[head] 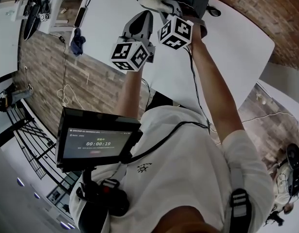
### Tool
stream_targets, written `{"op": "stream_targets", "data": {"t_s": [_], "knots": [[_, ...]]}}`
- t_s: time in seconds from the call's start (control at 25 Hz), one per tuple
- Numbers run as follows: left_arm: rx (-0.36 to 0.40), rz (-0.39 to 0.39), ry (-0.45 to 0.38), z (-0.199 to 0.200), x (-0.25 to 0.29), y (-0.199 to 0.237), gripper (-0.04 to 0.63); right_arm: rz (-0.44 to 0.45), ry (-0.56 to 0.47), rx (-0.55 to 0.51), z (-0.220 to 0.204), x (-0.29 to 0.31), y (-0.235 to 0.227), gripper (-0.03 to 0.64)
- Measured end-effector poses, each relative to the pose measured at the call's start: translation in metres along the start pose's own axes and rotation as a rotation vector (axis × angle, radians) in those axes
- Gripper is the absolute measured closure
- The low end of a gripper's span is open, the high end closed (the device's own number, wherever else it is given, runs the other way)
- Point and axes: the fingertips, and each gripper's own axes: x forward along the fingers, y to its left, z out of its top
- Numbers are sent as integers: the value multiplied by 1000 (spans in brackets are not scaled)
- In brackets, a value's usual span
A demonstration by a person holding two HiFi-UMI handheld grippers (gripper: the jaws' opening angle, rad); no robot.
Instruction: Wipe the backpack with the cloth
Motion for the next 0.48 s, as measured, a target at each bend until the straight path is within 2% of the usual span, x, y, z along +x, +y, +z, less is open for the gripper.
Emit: {"op": "stream_targets", "data": {"t_s": [0.16, 0.24, 0.36, 0.48], "knots": [[1, 3, 8, -5, 0, 2, 595, 76, 9, 25, -13, 4, 21, 520], [6, 2, 13, -7, 0, 2, 595, 90, -22, 59, -9, -3, 21, 520], [17, -5, 18, -11, 1, -2, 595, 51, -102, 82, 13, -24, 1, 520], [11, -16, 12, -12, 4, -10, 594, -26, -155, 71, 39, -42, -35, 520]]}}
